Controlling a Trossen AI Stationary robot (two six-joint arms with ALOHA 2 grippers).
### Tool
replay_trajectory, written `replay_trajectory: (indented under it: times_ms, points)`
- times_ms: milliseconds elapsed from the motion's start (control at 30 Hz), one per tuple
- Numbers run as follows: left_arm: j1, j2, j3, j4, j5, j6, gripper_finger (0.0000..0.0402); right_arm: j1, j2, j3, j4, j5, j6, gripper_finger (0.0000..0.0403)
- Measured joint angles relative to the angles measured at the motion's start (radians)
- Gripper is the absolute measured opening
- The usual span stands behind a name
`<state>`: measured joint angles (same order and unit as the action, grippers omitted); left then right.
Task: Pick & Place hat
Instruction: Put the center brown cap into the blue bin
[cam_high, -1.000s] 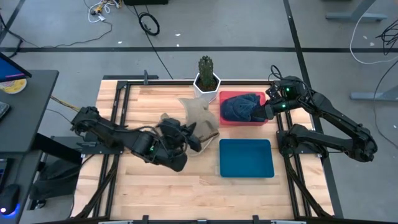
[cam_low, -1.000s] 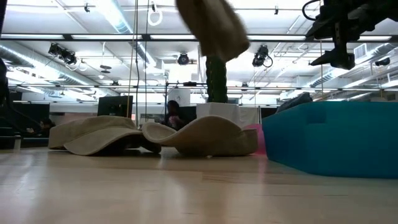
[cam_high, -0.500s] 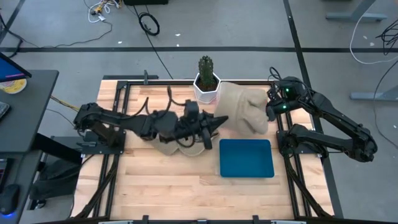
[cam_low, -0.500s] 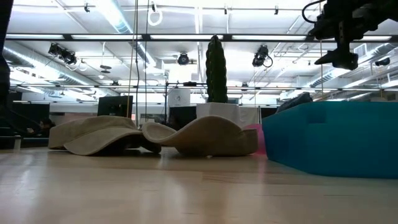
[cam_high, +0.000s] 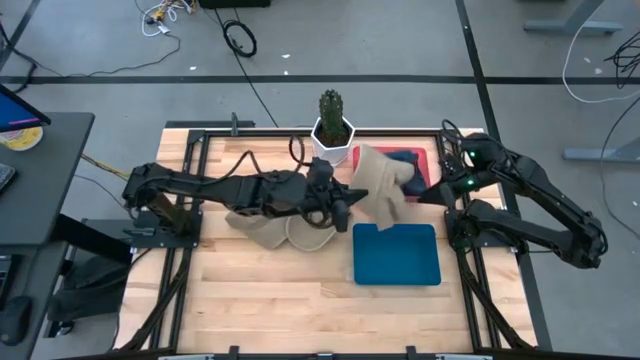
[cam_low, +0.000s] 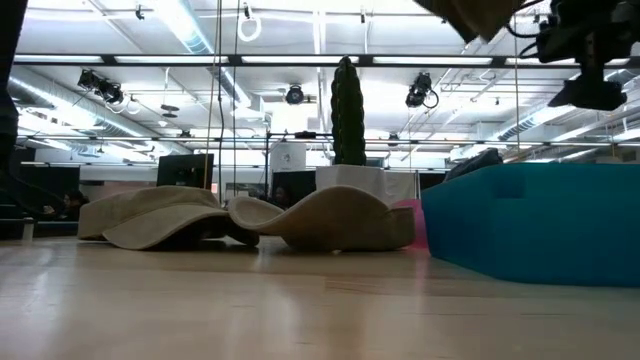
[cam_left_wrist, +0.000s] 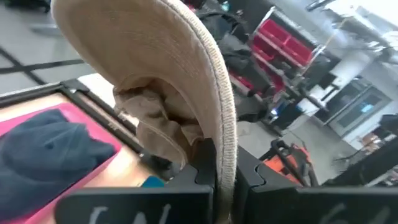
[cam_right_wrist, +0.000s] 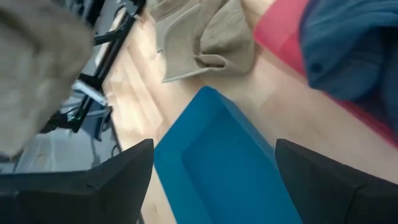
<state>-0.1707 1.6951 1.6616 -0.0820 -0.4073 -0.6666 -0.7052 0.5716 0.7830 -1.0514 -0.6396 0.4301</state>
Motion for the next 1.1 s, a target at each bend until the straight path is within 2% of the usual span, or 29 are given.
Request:
replay_trajectory:
  times_ms: [67, 200, 333, 467, 600, 800, 967, 1100]
  points:
    - [0.000, 0.010, -0.003, -0.030, 0.000, -0.009, 0.0011, 0.000, -0.020, 0.000, -0.019, 0.026, 0.006, 0.0336]
    - [0.000, 0.024, -0.098, 0.131, 0.018, -0.049, 0.0011, 0.000, -0.052, 0.000, -0.029, 0.055, 0.032, 0.0336]
    - [0.000, 0.024, -0.290, 0.536, 0.056, -0.068, 0.0011, 0.000, -0.062, 0.000, -0.029, 0.082, 0.054, 0.0336]
    - [0.000, 0.024, -0.486, 0.977, 0.049, -0.074, 0.0011, 0.000, -0.062, 0.000, -0.027, 0.082, 0.101, 0.0336]
    - [-0.006, 0.024, -0.647, 1.256, -0.002, -0.073, 0.0011, 0.000, -0.062, 0.000, 0.013, 0.051, 0.231, 0.0336]
    - [-0.013, 0.024, -0.745, 1.464, -0.044, -0.028, 0.0011, 0.000, -0.062, 0.000, 0.276, -0.036, 0.481, 0.0336]
    - [-0.011, 0.023, -0.721, 1.482, -0.044, 0.020, 0.0011, 0.000, -0.057, 0.000, 0.507, -0.040, 0.639, 0.0336]
    - [-0.008, 0.023, -0.686, 1.483, -0.034, 0.073, 0.0011, 0.001, -0.040, 0.000, 0.646, -0.032, 0.697, 0.0336]
